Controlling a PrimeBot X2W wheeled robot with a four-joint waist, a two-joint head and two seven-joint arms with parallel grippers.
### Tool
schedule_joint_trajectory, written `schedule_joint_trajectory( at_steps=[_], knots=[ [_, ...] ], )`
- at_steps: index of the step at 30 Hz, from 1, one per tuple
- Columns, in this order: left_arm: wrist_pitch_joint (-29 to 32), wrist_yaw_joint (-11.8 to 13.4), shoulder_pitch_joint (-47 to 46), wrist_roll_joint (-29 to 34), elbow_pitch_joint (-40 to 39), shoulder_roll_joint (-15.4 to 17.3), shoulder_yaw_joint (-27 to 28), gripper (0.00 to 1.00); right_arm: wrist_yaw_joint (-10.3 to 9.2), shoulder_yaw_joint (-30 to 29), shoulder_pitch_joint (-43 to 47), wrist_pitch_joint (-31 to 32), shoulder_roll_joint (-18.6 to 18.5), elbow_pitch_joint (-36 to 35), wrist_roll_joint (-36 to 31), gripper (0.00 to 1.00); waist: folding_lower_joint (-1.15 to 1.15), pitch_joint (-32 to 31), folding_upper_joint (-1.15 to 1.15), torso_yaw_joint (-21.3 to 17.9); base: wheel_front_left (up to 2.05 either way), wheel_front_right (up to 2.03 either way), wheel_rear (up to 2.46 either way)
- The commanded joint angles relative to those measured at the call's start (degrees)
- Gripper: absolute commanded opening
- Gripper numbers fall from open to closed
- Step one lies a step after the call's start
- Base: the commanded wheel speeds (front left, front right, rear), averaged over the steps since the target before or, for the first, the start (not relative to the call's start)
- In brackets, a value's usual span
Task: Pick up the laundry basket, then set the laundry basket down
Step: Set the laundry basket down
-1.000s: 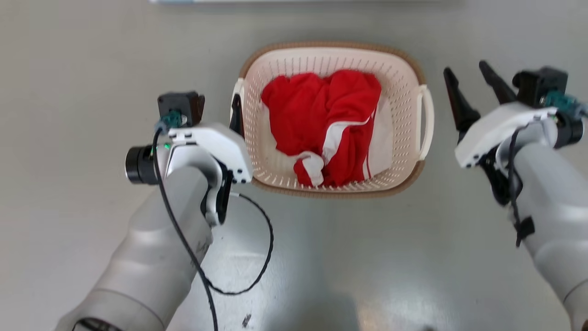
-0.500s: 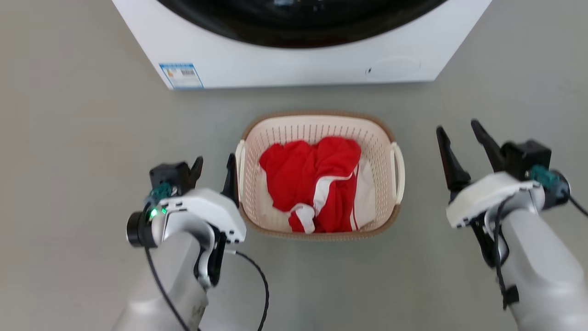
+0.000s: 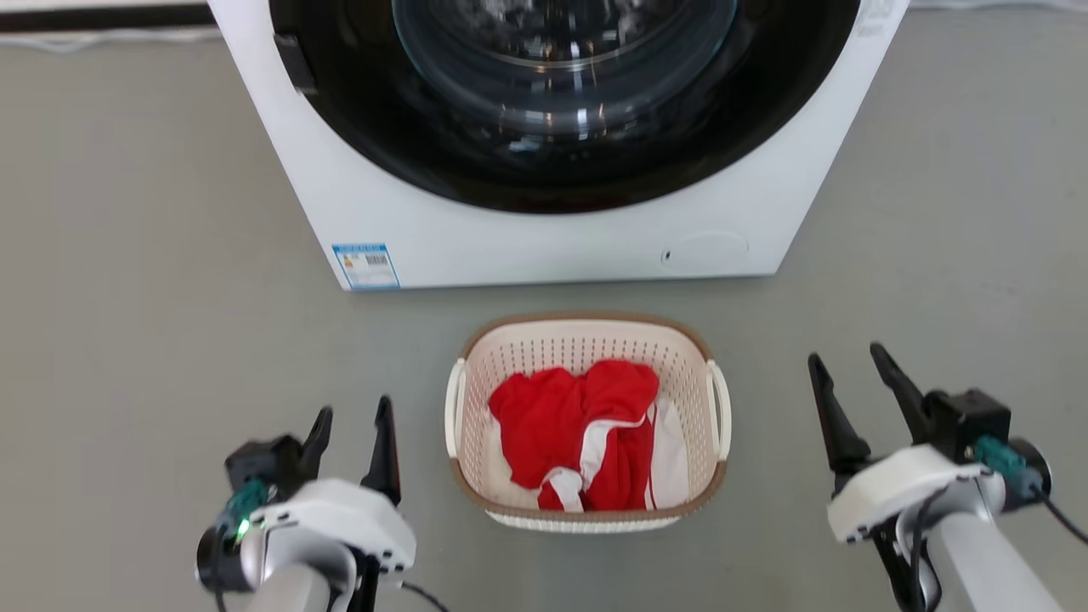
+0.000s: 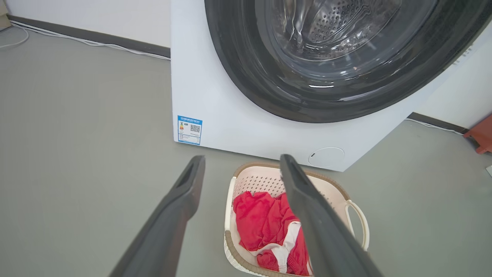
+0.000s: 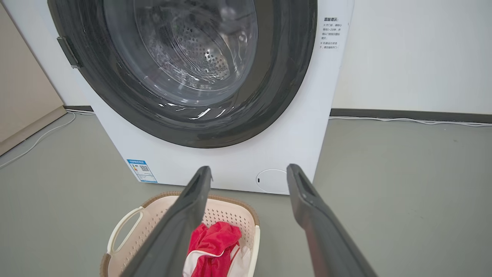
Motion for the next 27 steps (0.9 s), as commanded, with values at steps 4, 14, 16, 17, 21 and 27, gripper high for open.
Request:
schedule_joint_trajectory(
  at_steps=[4, 14, 16, 17, 21, 27],
  knots=[
    [-0.35, -1.09, 4.28, 2.36, -5.52, 0.71, 4.93, 1.00, 0.34, -0.25, 4.47, -0.77, 0.86, -3.88, -0.70, 1.00, 0.00, -4.09, 0.00, 0.26, 0.00, 0.00, 0.00],
    [-0.35, -2.49, 12.27, 5.17, -12.51, -0.34, 9.16, 1.00, 0.34, -2.09, 10.89, -0.73, 1.93, -8.19, -1.55, 1.00, 0.00, -8.08, 0.00, 0.01, 0.00, 0.00, 0.00],
    [-0.35, -2.75, 13.70, 5.32, -13.60, -0.60, 9.72, 1.00, 0.34, -2.41, 12.06, -0.52, 2.14, -9.00, -1.75, 1.00, 0.00, -8.81, 0.00, -0.08, 0.00, 0.00, 0.00],
    [-0.35, -2.81, 14.41, 5.38, -14.05, -0.72, 9.85, 1.00, 0.34, -2.63, 12.61, -0.39, 2.35, -9.42, -1.70, 1.00, 0.00, -9.11, 0.00, -0.13, 0.00, 0.00, 0.00],
    [-0.35, -3.00, 16.21, 5.10, -15.41, -1.09, 10.55, 1.00, 0.34, -3.34, 14.35, 0.27, 2.85, -11.18, -1.87, 1.00, 0.00, -9.72, 0.00, -0.23, 0.00, 0.00, 0.00],
    [-0.35, -2.62, 17.57, 5.00, -17.54, -1.34, 11.40, 1.00, 0.34, -4.62, 16.35, 0.90, 3.43, -13.22, -2.30, 1.00, 0.00, -10.07, 0.00, -0.38, 0.00, 0.00, 0.00]
  ],
)
